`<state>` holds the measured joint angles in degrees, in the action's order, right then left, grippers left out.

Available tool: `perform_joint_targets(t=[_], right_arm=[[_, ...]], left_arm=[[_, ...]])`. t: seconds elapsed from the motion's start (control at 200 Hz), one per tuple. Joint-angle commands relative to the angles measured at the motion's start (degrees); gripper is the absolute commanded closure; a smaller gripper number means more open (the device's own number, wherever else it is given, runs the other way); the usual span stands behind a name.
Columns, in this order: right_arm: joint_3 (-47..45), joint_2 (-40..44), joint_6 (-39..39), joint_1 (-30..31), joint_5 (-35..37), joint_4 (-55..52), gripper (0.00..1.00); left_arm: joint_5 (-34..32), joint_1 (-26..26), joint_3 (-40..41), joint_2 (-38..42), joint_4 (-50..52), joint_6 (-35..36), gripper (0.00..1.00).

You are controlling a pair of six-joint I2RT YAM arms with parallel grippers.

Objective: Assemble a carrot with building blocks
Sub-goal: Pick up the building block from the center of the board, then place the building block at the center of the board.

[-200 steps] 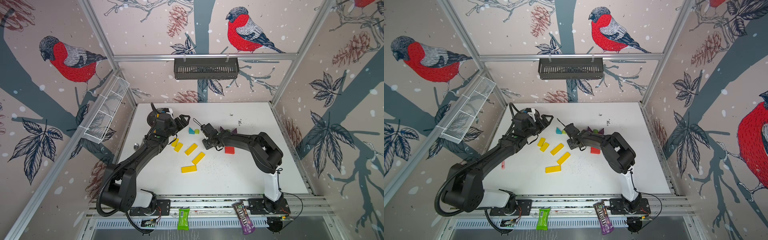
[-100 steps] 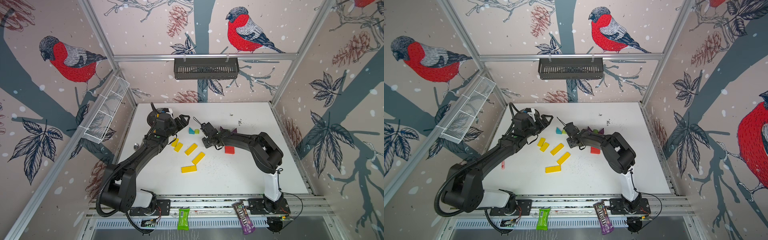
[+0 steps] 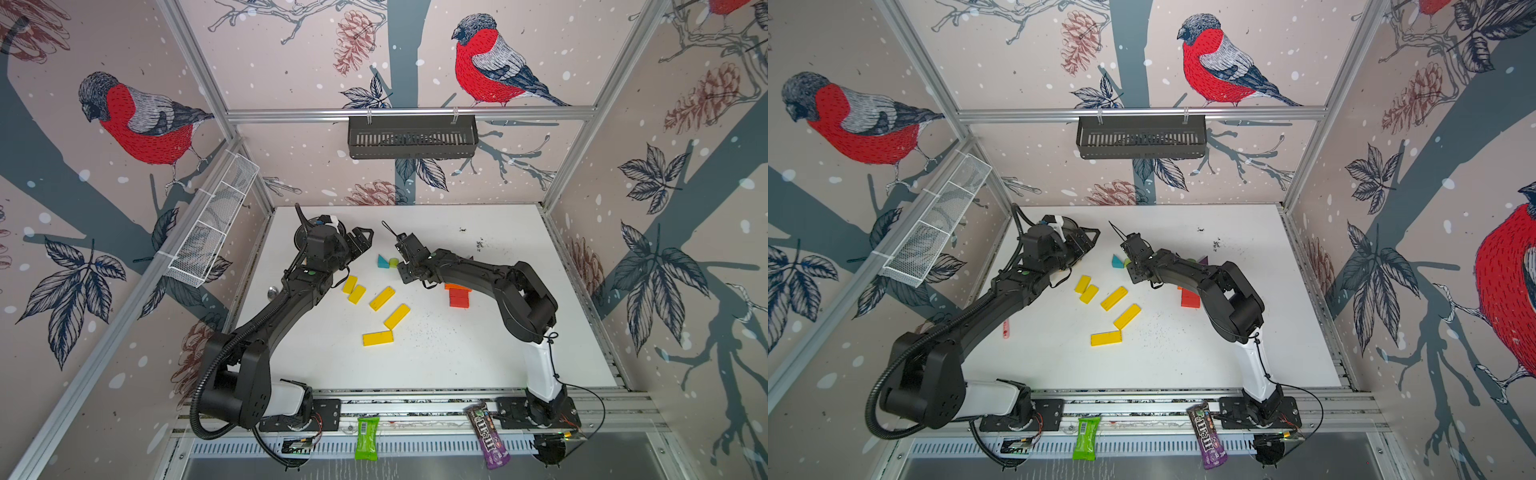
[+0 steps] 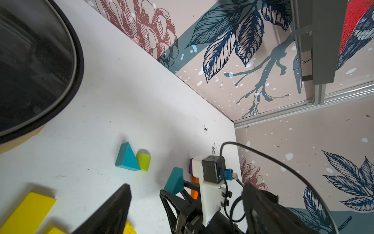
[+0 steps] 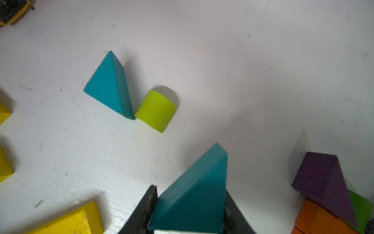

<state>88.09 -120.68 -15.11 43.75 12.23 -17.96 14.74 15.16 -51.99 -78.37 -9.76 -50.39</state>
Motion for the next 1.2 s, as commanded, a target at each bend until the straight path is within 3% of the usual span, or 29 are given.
perform_joint_targets(t=[0.0,0.28,0.69,1.196], right_arm=[[2.46,-1.67,-2.17,-0.41,1.64,-0.47,0.59],[8.09,-6.80,-6.59,-1.94,1.87,-1.91,0.59],[7.73,-9.02,-10.28,-2.79,0.04,-1.12,0.56],[4.04,-5.50,-9.74,-2.88,-7.67,2.08,0.44]], left_arm=[[-0.34,-0.26,-0.28,0.61,-0.69,-0.13,0.14],[-0.56,-0.46,-0.16,0.15,-0.61,-0.16,0.14],[0.64,-0.65,-0.12,-0.73,-1.06,-1.01,0.14],[0.86,-0.60,-0.08,-1.20,-1.06,-1.55,0.14]])
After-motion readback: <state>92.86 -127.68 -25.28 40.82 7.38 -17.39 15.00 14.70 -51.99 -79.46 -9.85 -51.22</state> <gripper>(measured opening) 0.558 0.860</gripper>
